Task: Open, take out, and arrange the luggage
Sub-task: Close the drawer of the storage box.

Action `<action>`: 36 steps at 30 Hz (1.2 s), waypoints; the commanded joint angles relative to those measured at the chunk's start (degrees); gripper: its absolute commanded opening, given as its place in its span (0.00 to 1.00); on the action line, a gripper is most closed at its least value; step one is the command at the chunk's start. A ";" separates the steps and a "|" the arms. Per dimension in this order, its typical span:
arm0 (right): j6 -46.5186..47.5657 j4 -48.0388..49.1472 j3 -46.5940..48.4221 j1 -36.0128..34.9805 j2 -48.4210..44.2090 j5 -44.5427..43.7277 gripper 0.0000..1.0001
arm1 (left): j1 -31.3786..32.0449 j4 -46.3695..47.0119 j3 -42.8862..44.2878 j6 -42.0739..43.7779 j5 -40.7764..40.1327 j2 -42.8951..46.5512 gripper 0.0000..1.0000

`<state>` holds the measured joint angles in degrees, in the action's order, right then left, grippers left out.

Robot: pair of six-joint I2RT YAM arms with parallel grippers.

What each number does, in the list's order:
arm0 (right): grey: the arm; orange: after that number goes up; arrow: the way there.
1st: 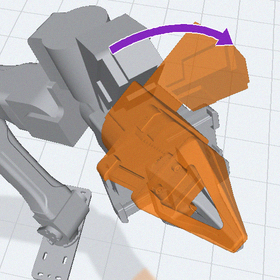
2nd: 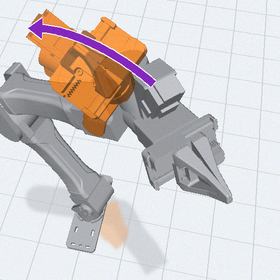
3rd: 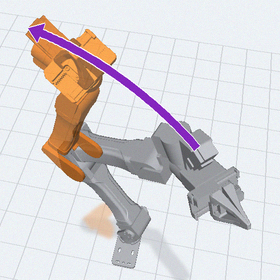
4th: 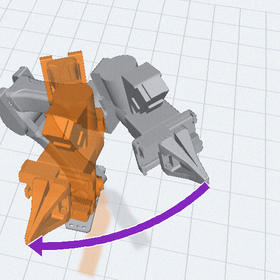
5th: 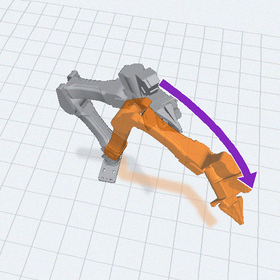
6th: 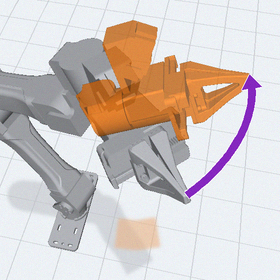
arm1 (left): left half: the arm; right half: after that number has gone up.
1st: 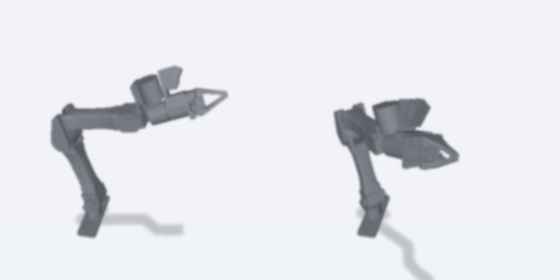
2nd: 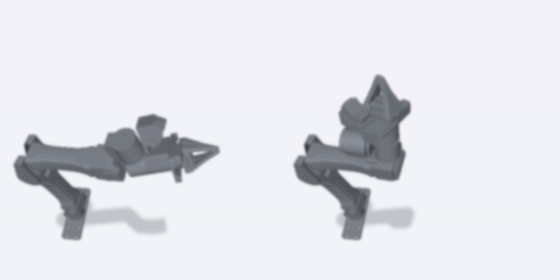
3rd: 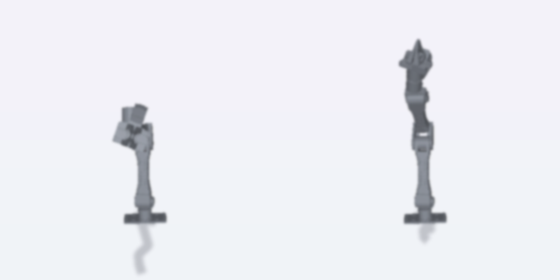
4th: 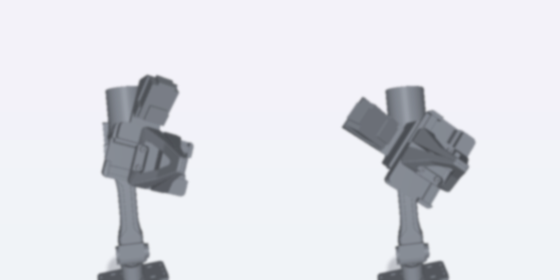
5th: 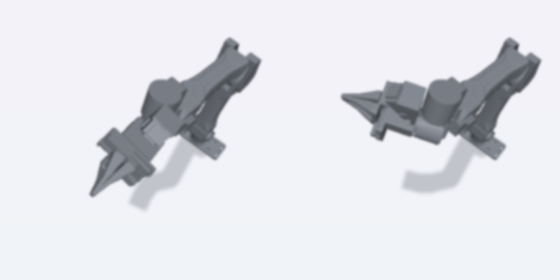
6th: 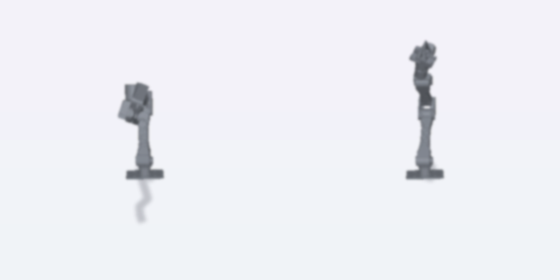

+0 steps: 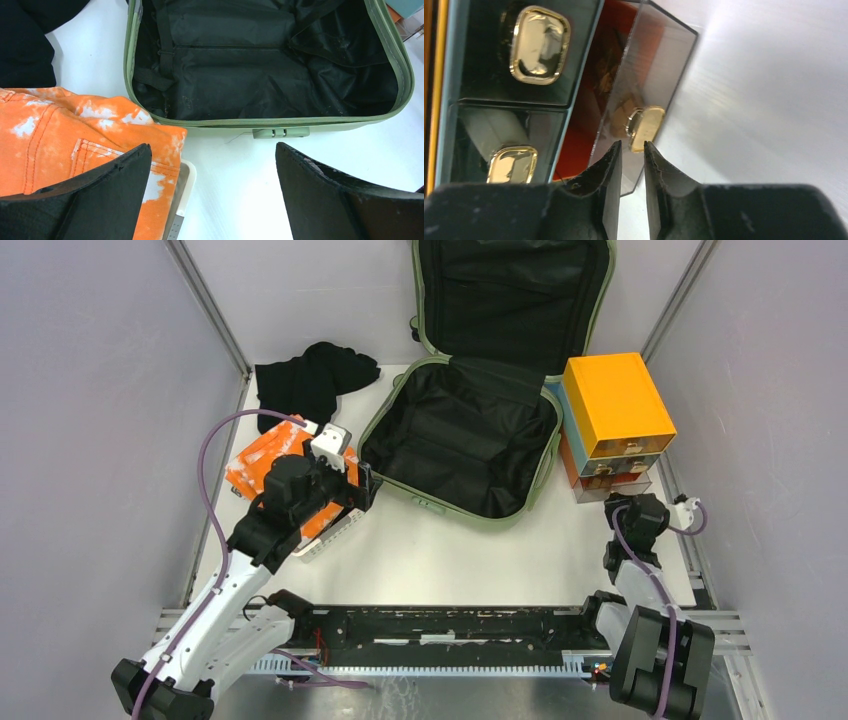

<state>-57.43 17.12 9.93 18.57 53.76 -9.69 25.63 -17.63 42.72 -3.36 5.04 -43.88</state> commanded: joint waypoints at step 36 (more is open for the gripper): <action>2.83 10.34 -4.33 0.90 -6.43 5.01 0.45 | 0.15 1.26 0.19 2.92 -0.53 0.02 0.98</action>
<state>-55.33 29.56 7.03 19.20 50.09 -3.68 25.63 -17.65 42.72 -3.33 4.58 -44.16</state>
